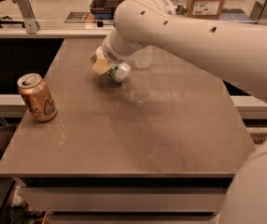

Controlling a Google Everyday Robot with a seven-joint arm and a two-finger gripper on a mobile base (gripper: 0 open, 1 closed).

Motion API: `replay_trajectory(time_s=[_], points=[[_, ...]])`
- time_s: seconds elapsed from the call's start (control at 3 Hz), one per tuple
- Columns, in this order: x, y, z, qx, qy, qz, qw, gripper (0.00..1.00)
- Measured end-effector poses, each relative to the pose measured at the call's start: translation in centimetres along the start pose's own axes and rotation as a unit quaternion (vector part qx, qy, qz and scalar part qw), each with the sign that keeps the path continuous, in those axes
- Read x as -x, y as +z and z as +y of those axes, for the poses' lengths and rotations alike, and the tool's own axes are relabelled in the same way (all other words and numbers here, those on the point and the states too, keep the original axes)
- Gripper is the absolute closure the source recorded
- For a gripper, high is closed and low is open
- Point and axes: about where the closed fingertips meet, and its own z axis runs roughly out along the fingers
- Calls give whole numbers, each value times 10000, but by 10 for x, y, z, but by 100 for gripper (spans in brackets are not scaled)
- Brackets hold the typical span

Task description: Knock 7up can over

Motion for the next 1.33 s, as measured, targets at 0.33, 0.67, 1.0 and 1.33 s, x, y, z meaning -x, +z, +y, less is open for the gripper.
replay_trajectory(time_s=[0.33, 0.67, 1.0, 1.33], points=[[1, 0, 0, 27, -12, 16, 10000, 100], [2, 0, 0, 29, -12, 16, 10000, 100], [6, 8, 5, 113, -20, -56, 9999, 100], [7, 7, 4, 113, -20, -56, 9999, 100]])
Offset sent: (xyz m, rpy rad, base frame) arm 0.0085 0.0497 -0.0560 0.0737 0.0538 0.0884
